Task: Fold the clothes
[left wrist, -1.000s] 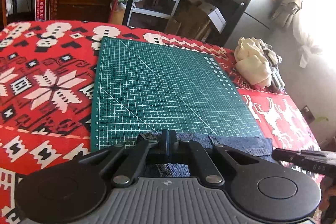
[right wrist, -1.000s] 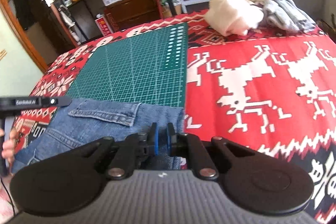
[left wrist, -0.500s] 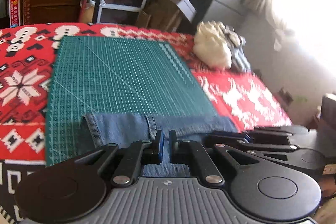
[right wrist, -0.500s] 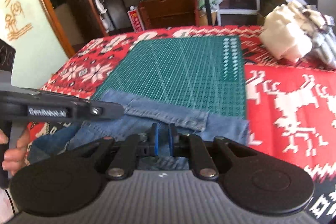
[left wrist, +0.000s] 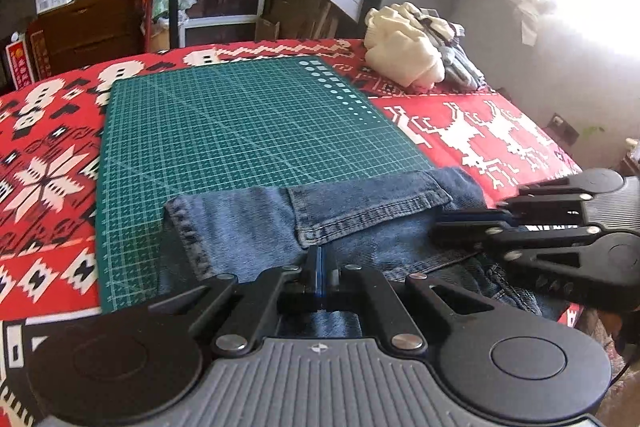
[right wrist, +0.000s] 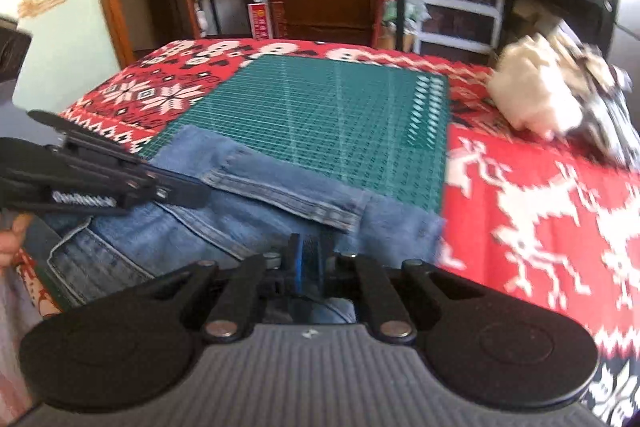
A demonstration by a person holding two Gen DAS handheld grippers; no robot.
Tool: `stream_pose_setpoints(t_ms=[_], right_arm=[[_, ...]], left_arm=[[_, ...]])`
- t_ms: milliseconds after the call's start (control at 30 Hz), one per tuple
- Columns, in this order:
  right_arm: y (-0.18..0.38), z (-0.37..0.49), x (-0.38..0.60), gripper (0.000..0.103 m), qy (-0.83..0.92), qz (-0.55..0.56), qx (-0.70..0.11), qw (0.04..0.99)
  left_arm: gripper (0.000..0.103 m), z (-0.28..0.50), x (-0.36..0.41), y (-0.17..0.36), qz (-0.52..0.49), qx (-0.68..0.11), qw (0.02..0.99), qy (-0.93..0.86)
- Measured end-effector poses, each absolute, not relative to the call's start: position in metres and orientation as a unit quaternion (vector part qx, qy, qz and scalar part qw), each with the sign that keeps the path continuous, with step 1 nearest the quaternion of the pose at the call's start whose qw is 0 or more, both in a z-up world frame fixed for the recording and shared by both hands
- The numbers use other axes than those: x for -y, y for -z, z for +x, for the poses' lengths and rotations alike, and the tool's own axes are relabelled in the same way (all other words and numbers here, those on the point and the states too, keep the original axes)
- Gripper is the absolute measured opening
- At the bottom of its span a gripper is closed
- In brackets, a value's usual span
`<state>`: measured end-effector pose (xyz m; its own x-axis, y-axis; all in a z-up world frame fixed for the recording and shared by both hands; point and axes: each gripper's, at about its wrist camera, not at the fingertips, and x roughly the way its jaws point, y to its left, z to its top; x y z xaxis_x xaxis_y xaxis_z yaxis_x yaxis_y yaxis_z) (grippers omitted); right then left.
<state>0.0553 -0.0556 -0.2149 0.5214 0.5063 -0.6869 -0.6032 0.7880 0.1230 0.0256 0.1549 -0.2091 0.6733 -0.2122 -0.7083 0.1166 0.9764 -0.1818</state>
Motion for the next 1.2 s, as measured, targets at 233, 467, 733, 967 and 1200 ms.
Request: stream_pose_setpoints(t_ms=[233, 467, 733, 967, 1200], right_arm=[[0.216, 0.050, 0.078, 0.006, -0.293, -0.038, -0.380, 0.877], [0.217, 0.049, 0.092, 0.006, -0.282, -0.001, -0.390, 0.877], [0.201, 0.054, 0.102, 0.008, -0.255, 0.031, -0.398, 0.881], [0.202, 0.077, 0.087, 0.008, -0.261, 0.030, -0.379, 0.888], [0.220, 0.098, 0.070, 0.000, -0.257, 0.016, -0.374, 0.891]], left_arm=[[0.003, 0.019, -0.164, 0.210, -0.080, -0.395, 0.912, 0.075], [0.003, 0.020, -0.163, 0.211, -0.086, -0.395, 0.912, 0.074], [0.003, 0.023, -0.172, 0.197, -0.148, -0.387, 0.909, 0.052], [0.003, 0.048, -0.176, 0.186, -0.130, -0.364, 0.921, 0.038], [0.003, 0.061, -0.190, 0.211, -0.112, -0.375, 0.920, 0.010]])
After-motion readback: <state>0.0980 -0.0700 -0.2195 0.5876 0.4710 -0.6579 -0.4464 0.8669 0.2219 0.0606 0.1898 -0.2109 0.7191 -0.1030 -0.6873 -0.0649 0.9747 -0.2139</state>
